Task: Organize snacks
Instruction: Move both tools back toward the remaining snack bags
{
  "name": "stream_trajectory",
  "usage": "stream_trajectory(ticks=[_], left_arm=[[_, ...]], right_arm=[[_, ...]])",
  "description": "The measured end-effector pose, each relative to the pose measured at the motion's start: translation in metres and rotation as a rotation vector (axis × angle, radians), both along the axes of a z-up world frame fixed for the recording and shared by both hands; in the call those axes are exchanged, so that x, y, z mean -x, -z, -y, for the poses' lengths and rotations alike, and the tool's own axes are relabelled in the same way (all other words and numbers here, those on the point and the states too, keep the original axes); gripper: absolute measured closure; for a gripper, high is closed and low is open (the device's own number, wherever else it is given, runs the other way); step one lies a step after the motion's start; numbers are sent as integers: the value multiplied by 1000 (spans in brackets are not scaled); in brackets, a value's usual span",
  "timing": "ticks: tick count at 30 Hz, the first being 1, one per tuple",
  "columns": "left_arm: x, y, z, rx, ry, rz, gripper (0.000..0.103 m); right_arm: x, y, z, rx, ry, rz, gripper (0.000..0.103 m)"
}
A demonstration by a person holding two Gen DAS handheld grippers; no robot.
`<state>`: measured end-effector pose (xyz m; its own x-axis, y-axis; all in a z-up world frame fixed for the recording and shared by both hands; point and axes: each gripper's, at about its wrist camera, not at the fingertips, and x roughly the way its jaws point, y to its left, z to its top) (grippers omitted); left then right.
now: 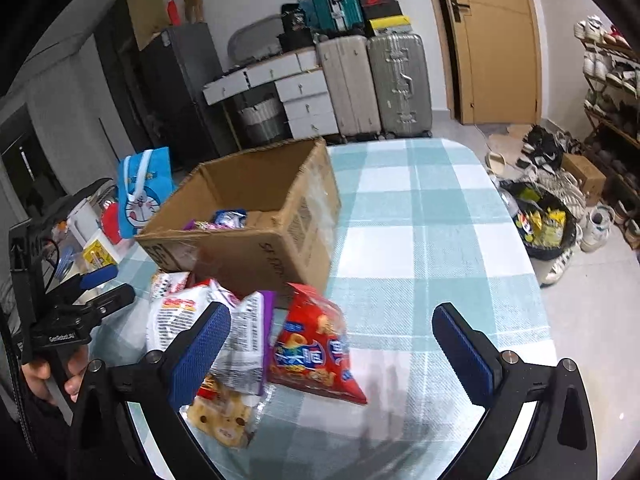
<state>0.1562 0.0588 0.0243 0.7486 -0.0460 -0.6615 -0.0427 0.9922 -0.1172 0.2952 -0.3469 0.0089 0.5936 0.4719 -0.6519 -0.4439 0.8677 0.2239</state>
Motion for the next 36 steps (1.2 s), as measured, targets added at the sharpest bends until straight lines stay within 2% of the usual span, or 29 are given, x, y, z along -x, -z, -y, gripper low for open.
stream_trajectory(ticks=[9, 15, 20, 23, 31, 36], left_arm=[[-4, 3, 21, -14, 46, -40, 1], [-9, 3, 32, 64, 94, -56, 1], [-13, 4, 42, 52, 106, -64, 1], [-16, 6, 46, 82, 130, -74, 1], [-20, 17, 61, 96, 179, -121, 1], [-20, 17, 66, 118, 196, -132, 1]], right_arm=[[-10, 17, 0, 73, 12, -59, 0], [-16, 31, -7, 99, 9, -92, 0], [-23, 43, -9, 70, 19, -134, 0], [-27, 49, -10, 57, 26, -154, 0], [-34, 59, -16, 11, 32, -194, 1], [-36, 61, -16, -8, 12, -201, 8]])
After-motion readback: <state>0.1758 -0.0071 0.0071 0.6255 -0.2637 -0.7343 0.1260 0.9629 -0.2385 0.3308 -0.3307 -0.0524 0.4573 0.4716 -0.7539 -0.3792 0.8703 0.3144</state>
